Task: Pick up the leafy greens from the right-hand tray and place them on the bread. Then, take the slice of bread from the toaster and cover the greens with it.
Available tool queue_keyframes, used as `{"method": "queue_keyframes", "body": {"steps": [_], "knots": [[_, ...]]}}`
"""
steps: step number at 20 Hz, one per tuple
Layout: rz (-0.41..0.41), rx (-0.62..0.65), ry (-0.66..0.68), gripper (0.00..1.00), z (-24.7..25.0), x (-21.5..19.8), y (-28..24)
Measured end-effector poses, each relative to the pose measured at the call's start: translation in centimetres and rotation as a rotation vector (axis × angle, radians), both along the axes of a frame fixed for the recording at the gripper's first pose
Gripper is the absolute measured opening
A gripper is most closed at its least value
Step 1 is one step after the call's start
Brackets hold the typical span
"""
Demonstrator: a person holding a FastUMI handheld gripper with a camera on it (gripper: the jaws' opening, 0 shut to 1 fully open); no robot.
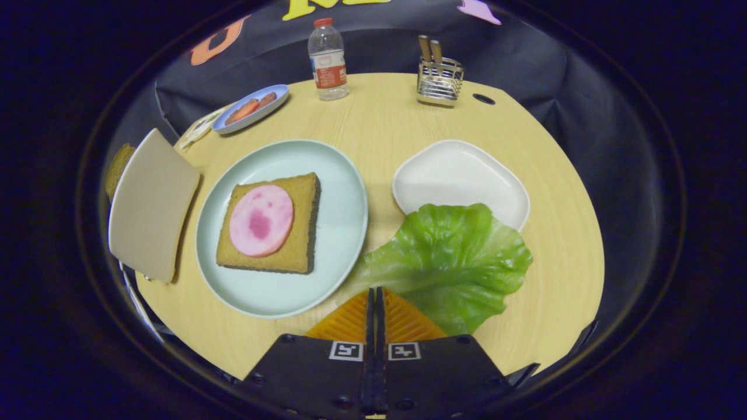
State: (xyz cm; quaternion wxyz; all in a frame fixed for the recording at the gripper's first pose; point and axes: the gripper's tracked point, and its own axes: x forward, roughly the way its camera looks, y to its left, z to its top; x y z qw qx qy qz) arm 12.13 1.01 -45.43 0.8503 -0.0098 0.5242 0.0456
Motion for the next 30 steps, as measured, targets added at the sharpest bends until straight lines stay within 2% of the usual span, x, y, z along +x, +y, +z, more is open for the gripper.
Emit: {"method": "queue_keyframes", "body": {"steps": [6, 9, 12, 13, 16, 18, 21, 23, 30], "knots": [[0.070, -0.034, -0.112, 0.00, 1.5, -1.9, -0.9], [0.034, -0.112, -0.085, 0.00, 1.5, -1.8, -3.0], [0.031, -0.083, -0.037, 0.02, 1.1, -1.7, -2.9], [0.017, -0.063, -0.017, 0.03, 1.1, -1.7, -2.6], [-0.095, 0.001, 0.022, 0.40, 2.1, -1.1, -1.6], [-0.190, 0.019, 0.072, 0.51, 2.2, -0.6, -1.3], [-0.330, 0.006, 0.141, 0.51, 1.2, 0.1, -2.2], [-0.382, 0.025, 0.184, 0.51, 0.7, 0.2, -2.1], [-0.389, 0.050, 0.230, 0.54, 0.3, 1.1, -1.7]]}}
